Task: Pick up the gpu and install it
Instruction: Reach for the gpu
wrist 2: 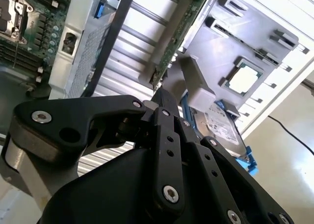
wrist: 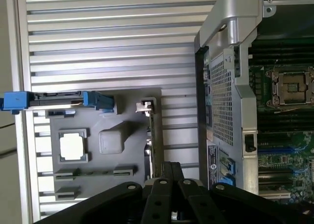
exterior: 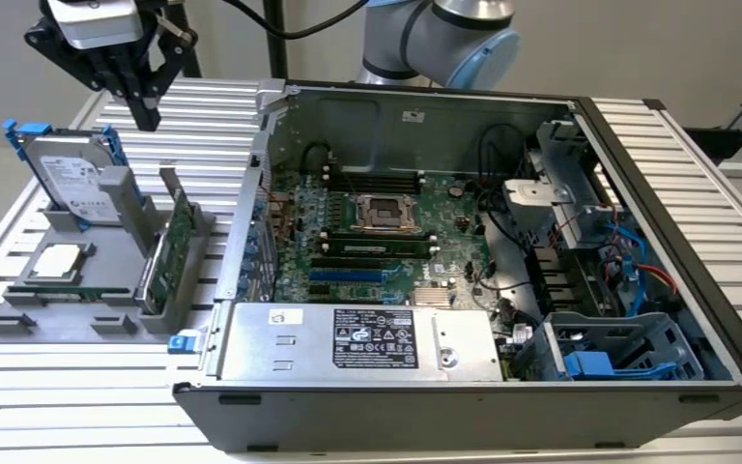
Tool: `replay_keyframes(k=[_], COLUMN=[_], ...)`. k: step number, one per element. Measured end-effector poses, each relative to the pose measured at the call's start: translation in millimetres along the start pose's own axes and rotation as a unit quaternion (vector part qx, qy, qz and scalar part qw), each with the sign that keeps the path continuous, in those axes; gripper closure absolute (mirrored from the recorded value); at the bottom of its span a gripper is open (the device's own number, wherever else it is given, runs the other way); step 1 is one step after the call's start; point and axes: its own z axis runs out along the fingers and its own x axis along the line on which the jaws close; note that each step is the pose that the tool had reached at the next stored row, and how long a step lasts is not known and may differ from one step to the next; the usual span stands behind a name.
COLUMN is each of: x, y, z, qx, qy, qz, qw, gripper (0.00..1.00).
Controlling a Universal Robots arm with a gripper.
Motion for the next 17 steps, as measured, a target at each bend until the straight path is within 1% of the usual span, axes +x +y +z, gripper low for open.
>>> replay_keyframes(k=[17], x=[16.0], y=[-1.1], z=[-0.3], qx=[0.0001], qy=[0.0013], qz=[0.0], qw=[1.0], gripper=[1.0])
